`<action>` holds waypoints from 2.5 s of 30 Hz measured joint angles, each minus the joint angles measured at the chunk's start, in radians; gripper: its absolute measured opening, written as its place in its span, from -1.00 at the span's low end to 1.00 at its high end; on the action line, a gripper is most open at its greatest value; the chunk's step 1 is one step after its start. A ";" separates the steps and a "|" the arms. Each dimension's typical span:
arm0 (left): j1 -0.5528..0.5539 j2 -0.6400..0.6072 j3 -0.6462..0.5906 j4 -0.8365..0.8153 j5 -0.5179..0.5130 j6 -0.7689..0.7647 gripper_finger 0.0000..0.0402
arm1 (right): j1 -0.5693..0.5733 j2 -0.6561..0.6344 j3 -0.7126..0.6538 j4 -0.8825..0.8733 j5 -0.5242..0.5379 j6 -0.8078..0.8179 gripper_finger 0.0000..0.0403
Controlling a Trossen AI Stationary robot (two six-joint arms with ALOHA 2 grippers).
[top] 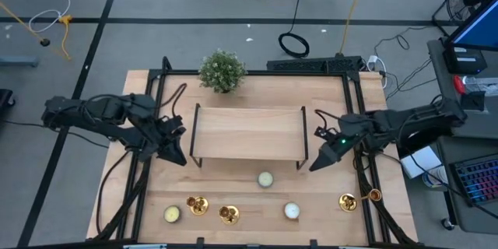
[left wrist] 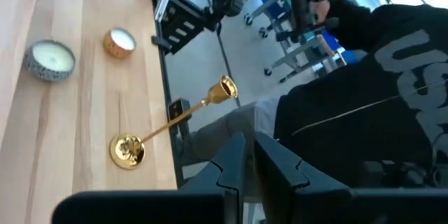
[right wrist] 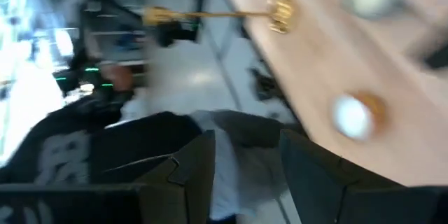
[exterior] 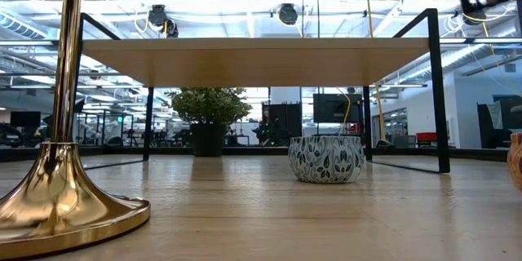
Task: Stock candles and holders on shelf
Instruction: Put the middle gold candle holder on the shelf
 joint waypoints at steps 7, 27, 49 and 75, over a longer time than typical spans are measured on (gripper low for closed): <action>0.000 0.020 0.000 0.001 -0.001 0.010 -0.84 | 0.062 0.110 0.000 0.400 0.065 -0.032 -0.23; 0.001 0.020 0.000 0.010 -0.027 0.026 -0.84 | 0.092 0.241 0.000 0.752 0.121 -0.122 -0.23; -0.456 0.086 0.000 0.298 -0.429 -0.306 -0.84 | 0.092 0.241 0.000 1.094 0.196 -0.401 -0.23; -0.846 0.754 0.667 -0.147 -0.985 -0.793 -0.97 | 0.092 0.241 0.000 1.015 -0.043 -0.412 -0.23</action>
